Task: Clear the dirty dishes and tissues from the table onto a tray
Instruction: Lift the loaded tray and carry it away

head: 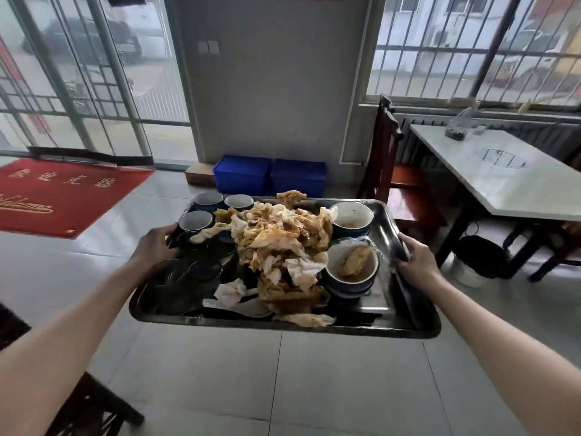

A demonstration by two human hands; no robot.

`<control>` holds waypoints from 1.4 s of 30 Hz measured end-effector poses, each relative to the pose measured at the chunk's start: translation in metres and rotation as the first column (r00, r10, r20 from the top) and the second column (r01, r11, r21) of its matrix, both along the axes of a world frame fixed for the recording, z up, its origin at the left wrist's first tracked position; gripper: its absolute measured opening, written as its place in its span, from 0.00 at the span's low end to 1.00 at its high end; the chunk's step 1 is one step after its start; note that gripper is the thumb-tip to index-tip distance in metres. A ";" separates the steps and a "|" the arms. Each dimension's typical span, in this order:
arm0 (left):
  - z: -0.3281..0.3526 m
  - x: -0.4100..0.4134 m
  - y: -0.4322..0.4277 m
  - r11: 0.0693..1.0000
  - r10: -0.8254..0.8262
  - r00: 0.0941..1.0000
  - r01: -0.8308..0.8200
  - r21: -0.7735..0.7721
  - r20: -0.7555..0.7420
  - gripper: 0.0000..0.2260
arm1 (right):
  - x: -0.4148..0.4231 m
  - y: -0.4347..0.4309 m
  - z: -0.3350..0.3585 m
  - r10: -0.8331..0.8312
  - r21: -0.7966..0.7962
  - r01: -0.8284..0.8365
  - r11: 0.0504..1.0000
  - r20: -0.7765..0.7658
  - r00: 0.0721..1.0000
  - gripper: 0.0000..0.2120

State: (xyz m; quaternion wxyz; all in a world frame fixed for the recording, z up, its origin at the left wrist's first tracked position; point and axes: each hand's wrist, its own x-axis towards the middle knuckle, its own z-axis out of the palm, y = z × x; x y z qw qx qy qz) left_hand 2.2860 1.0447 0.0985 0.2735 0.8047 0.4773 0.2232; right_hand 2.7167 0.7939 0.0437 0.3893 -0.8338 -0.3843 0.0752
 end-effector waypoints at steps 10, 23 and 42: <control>-0.017 0.151 0.164 0.999 -0.028 0.999 0.027 -0.021 -0.045 0.22 | 0.143 0.145 -0.013 -0.006 0.018 0.007 1.000 -0.047 0.999 0.28; -0.032 0.338 0.373 0.998 0.070 0.996 -0.070 0.007 -0.063 0.23 | 0.343 0.372 -0.001 0.080 0.003 -0.080 0.997 0.039 0.996 0.28; -0.059 0.591 0.759 1.000 -0.015 0.996 0.014 -0.007 -0.086 0.27 | 0.582 0.730 -0.036 -0.017 -0.032 0.016 0.999 -0.029 0.999 0.29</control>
